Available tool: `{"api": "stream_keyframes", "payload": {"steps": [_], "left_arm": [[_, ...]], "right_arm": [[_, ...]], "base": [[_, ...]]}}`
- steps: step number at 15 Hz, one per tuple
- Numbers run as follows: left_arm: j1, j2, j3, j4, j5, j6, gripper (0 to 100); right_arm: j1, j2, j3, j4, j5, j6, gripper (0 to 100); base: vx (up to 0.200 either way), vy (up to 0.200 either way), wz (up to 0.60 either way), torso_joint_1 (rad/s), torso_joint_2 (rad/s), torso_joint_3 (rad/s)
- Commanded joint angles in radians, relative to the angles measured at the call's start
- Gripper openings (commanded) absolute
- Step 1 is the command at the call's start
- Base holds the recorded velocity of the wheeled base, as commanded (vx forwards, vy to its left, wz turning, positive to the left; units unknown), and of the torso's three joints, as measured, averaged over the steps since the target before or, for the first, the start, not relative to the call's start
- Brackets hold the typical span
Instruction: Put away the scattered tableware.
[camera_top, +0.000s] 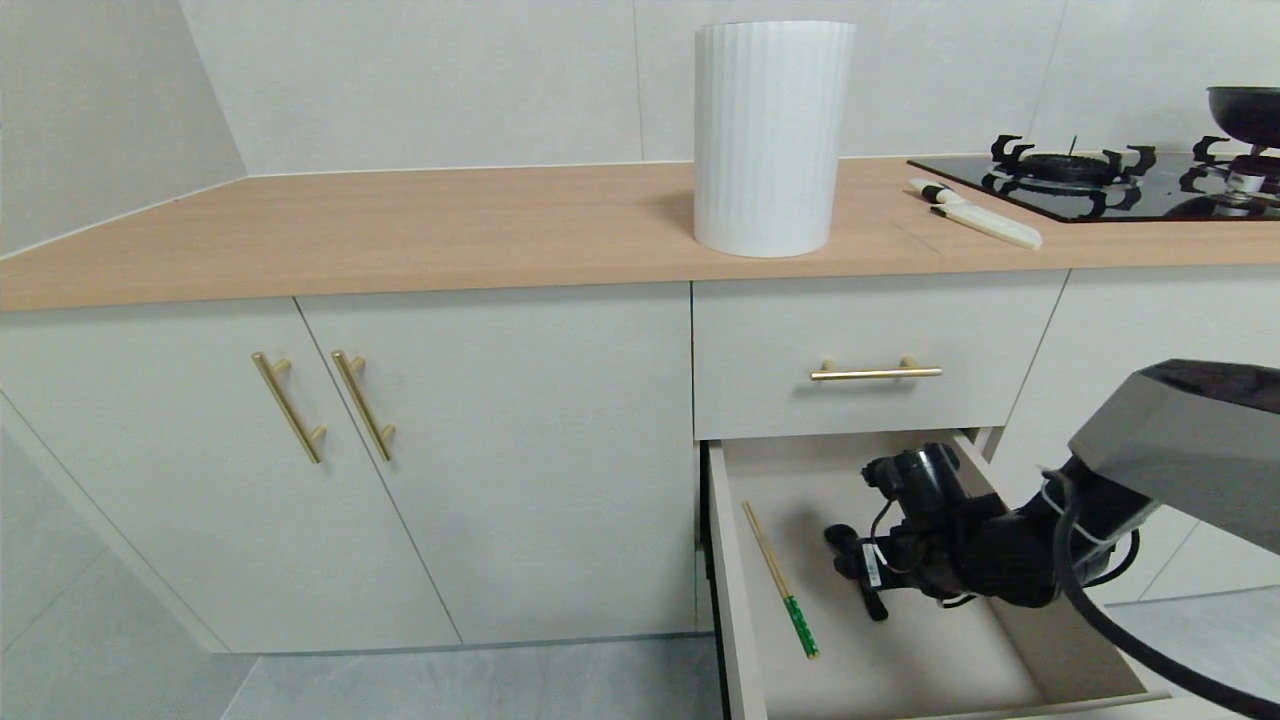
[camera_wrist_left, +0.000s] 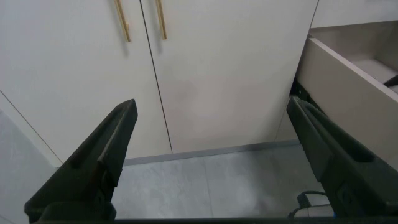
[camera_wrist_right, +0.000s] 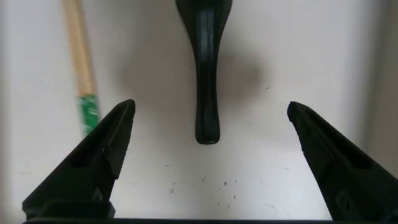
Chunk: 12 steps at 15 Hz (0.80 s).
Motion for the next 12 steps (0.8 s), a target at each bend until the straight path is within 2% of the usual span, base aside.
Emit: {"api": "stream_keyframes", "payload": {"steps": [1,4,8,12], "left_arm": [[0.000,0.000,0.000,-0.001,0.000,0.000,100],[0.000,0.000,0.000,0.001,0.000,0.000,100],[0.000,0.000,0.000,-0.001,0.000,0.000,100],[0.000,0.000,0.000,-0.001,0.000,0.002,100]], "right_arm": [[0.001,-0.136,0.032,0.004,0.000,0.003,100],[0.003,-0.316,0.032,0.138,0.014,0.003,100],[0.026,-0.437,0.007,0.305,0.030,0.003,100],[0.036,-0.445,0.010,0.334,0.029,0.003,100]], "base": [[0.000,0.000,0.00,0.000,0.00,0.000],[0.000,0.000,0.00,0.000,0.00,0.000],[0.000,0.000,0.00,0.000,0.00,0.000],[0.000,0.000,0.00,0.000,0.00,0.000]]}}
